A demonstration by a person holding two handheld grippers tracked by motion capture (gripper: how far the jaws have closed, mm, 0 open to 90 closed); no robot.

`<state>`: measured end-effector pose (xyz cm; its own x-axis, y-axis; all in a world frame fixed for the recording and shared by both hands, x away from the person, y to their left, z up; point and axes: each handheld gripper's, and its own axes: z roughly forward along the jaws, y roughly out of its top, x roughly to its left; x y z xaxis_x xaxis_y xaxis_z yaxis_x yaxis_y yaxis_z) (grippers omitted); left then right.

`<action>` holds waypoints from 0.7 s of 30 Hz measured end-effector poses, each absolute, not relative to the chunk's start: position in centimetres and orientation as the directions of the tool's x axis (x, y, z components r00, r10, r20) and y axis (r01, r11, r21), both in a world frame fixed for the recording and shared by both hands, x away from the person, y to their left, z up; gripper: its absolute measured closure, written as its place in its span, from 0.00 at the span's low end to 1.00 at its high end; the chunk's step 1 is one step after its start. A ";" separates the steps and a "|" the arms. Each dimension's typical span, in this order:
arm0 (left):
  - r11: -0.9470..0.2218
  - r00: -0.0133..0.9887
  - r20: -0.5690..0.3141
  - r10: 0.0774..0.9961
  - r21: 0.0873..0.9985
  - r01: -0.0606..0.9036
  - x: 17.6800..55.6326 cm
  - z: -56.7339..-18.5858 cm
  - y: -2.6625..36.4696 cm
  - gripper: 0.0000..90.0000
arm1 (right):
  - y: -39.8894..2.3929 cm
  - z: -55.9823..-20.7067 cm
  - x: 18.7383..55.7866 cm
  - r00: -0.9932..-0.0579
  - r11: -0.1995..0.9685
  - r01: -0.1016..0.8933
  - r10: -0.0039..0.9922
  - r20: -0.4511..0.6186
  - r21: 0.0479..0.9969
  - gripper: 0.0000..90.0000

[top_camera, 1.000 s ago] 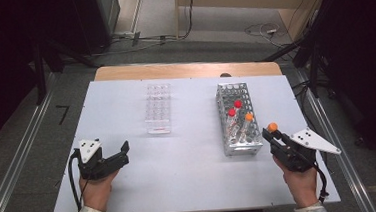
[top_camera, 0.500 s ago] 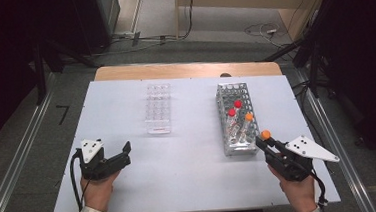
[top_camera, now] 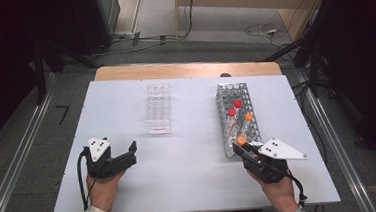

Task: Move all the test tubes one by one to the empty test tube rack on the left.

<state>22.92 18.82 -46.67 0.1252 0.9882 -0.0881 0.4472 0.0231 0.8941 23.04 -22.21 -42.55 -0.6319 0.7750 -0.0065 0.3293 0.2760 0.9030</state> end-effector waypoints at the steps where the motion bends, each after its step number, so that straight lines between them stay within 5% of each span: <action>1: 0.013 0.127 -0.078 0.989 0.894 0.447 22.9 -46.7 18.7 0.08 | -21.9 -42.6 23.1 -0.636 0.280 0.330 0.771 -0.006 0.902 0.80; 21: -0.054 0.278 -0.074 0.958 0.903 0.427 23.7 -44.9 14.6 0.08 | -14.6 -44.6 25.2 -0.736 0.370 0.314 0.677 -0.022 0.874 0.80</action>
<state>23.68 14.57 -44.94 0.2784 0.9576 -0.0741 0.4266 -0.0542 0.9028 25.19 -14.62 -44.60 -0.7359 0.6767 -0.0223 0.3139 0.3702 0.8743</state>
